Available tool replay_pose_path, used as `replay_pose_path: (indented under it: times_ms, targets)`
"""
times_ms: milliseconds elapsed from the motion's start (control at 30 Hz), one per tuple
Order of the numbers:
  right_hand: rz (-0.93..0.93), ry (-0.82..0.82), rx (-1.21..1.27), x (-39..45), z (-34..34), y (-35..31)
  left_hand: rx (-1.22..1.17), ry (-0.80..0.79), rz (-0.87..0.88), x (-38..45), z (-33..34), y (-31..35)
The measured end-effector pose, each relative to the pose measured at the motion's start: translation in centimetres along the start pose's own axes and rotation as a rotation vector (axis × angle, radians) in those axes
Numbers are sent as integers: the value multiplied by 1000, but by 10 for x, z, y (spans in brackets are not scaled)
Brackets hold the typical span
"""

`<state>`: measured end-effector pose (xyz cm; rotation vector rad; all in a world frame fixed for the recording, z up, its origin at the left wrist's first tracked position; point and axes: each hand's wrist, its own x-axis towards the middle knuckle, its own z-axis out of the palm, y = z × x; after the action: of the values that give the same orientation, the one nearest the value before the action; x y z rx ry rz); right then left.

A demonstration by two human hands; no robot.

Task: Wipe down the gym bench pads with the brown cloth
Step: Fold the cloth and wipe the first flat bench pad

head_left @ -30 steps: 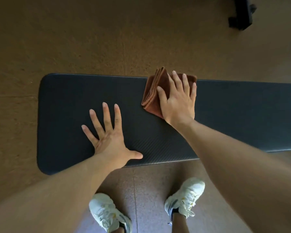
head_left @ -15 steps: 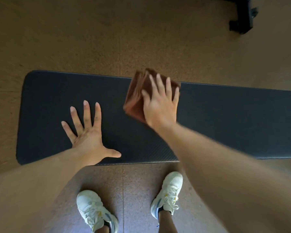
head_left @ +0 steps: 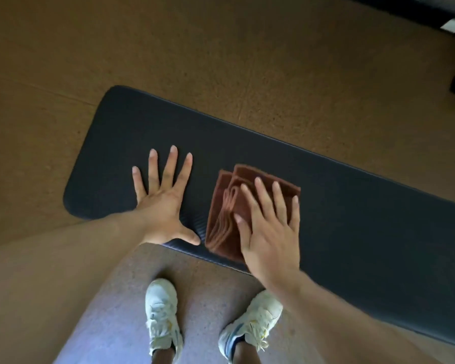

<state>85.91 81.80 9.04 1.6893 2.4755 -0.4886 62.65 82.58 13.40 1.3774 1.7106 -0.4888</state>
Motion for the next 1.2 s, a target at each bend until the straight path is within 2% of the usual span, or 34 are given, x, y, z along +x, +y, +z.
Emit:
replay_pose_path:
  times_ms: [100, 200, 267, 367, 467, 533, 600, 667, 733, 767, 833, 900, 933, 1000, 1067, 1133, 1200]
  targets:
    - [123, 48, 25, 67, -11, -6, -3, 60, 18, 4, 6, -4]
    - [124, 36, -2, 95, -19, -12, -1, 138, 55, 5, 14, -9]
    - [109, 29, -11, 71, -19, -16, -39, 168, 81, 3, 15, -12]
    - [8, -21, -71, -9, -5, -31, -108, 238, 158, -3, 16, -17]
    - [-156, -163, -132, -58, 6, -37, -380, 293, 217, -32, 33, -29]
    - [-219, -177, -113, -35, 2, -43, -545, 475, 163, -61, 61, -45]
    - [-175, -115, -25, 21, -5, -67, -643, 614, 51, -86, 102, -69]
    - [-17, -75, 106, 89, -12, -111, -702, 667, -53, -106, 141, -94]
    - [34, -62, 131, 128, -9, -161, -705, 677, -106, -117, 164, -111]
    - [-23, -57, 100, 128, -4, -182, -700, 681, -121, -120, 169, -117]
    - [-252, -38, 22, 100, 8, -205, -724, 701, -161, -125, 166, -118]
    - [-411, -13, -15, 58, 14, -193, -734, 710, -171, -127, 150, -106]
    - [-422, -14, -14, 39, 15, -176, -732, 710, -154, -128, 139, -95]
    - [-273, -7, 8, 1, 15, -129, -746, 698, -69, -129, 120, -69]
    - [52, 8, 36, -47, 9, -70, -761, 645, 58, -129, 106, -40]
    - [360, -49, 105, -88, -1, -18, -763, 570, 162, -125, 96, -15]
    - [483, -146, 153, -101, -13, 12, -763, 507, 214, -117, 93, 10]
